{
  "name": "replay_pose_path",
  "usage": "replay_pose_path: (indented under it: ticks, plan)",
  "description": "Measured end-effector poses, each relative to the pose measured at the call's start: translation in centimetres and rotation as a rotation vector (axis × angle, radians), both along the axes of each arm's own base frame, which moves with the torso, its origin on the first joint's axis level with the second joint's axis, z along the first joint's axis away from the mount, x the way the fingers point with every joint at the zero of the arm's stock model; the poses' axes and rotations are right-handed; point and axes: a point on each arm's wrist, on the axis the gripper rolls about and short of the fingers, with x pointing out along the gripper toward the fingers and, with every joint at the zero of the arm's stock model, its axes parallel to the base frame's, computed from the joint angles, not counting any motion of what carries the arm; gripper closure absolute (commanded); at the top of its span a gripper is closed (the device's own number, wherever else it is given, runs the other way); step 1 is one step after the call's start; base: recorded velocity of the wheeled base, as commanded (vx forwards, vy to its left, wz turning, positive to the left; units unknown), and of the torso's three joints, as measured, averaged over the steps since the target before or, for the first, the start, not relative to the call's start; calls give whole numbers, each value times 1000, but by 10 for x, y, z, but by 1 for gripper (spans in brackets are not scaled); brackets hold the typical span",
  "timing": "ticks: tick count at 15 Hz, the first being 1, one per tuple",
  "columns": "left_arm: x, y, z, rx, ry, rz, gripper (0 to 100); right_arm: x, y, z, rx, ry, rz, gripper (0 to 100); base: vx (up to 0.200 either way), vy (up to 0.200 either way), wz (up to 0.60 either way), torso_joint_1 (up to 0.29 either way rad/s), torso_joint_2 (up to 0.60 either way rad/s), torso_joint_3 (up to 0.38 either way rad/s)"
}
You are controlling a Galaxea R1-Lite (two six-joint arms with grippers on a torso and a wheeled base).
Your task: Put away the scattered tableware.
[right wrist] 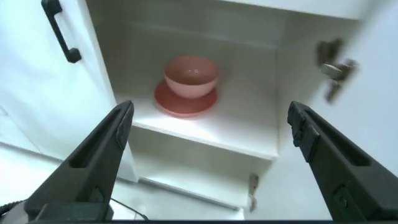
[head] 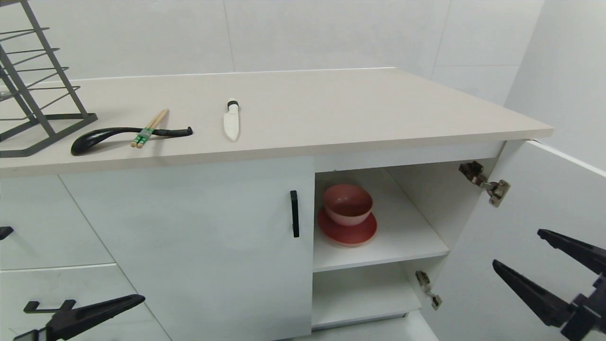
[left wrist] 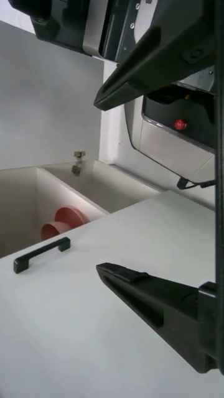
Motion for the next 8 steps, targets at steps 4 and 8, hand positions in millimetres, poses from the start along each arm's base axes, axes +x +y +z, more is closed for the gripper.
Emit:
replay_pose_path:
  ticks: [4,8]
  plan:
    - [-17,16,-4,-131,93,67,0,-46,-22,2,21,-89,-110,0,-200,0,0,5,0,6]
    - [-35,30,-13,-198,97,166,0,-86,-32,-8,30,-150,-205,0,-100,0,0,-1,-4,1]
